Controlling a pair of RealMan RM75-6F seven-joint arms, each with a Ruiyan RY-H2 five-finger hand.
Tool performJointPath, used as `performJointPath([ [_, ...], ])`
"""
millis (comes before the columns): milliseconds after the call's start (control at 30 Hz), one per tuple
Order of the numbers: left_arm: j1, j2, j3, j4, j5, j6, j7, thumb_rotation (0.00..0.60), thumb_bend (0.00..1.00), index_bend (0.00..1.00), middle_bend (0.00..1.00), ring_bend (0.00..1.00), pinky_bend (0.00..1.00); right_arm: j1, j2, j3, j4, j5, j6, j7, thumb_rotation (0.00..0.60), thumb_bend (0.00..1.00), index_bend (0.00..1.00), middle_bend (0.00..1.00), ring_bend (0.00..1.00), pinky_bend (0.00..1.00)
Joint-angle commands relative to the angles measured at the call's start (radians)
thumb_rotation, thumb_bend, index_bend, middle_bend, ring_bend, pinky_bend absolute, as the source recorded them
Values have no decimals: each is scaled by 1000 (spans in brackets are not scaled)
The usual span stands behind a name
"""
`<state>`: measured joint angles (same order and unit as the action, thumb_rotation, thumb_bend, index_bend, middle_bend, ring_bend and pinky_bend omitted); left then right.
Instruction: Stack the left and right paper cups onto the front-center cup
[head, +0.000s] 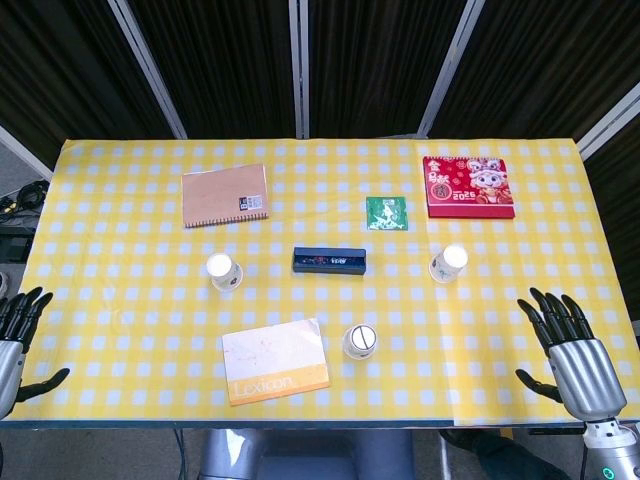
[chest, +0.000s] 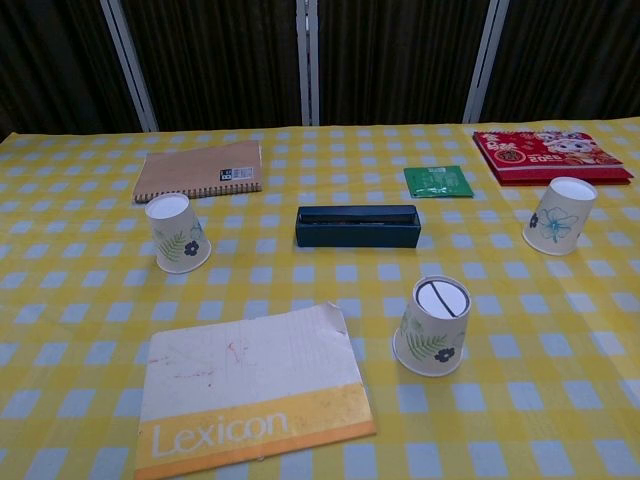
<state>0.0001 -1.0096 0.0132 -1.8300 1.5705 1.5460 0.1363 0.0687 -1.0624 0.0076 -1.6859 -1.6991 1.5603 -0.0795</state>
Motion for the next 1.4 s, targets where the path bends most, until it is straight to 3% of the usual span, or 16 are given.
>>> performJointPath([
  [33, 2, 1, 1, 0, 0, 1, -2, 600, 0, 0, 0, 0, 0, 0, 0, -1, -1, -2, 0, 0, 600, 0, 121, 0, 0, 0],
  [267, -6, -7, -4, 10, -15, -14, 1, 600, 0, 0, 0, 0, 0, 0, 1, 0, -3, -5, 3, 1, 600, 0, 121, 0, 0, 0],
  [367, -46, -24, -32, 27, -39, -60, 11, 600, 0, 0, 0, 0, 0, 1, 3, 1, -8, -6, 4, 5, 600, 0, 121, 0, 0, 0],
  [433, -99, -56, -80, 61, -57, -98, 10, 600, 0, 0, 0, 0, 0, 3, 3, 1, -11, -5, 0, 5, 600, 0, 121, 0, 0, 0],
  [600, -277, -84, -175, 106, -145, -322, 14, 600, 0, 0, 0, 0, 34, 10, -3, 7, -10, 12, -18, -5, 600, 0, 121, 0, 0, 0],
  [700, -414, -111, -229, 151, -216, -509, 17, 600, 0, 0, 0, 3, 93, 16, -8, 16, -5, 36, -33, -14, 600, 0, 121, 0, 0, 0],
  [867, -557, -173, -278, 233, -294, -669, 28, 600, 0, 0, 51, 100, 197, 27, -19, 31, 13, 88, -69, -20, 600, 0, 121, 0, 0, 0],
  [1100, -674, -252, -273, 332, -365, -795, 96, 600, 56, 17, 105, 143, 230, 36, -30, 45, 35, 138, -98, -28, 600, 0, 121, 0, 0, 0],
  [1400, -748, -334, -248, 388, -435, -859, 127, 600, 61, 71, 112, 151, 238, 35, -31, 54, 45, 166, -100, -24, 600, 0, 121, 0, 0, 0],
])
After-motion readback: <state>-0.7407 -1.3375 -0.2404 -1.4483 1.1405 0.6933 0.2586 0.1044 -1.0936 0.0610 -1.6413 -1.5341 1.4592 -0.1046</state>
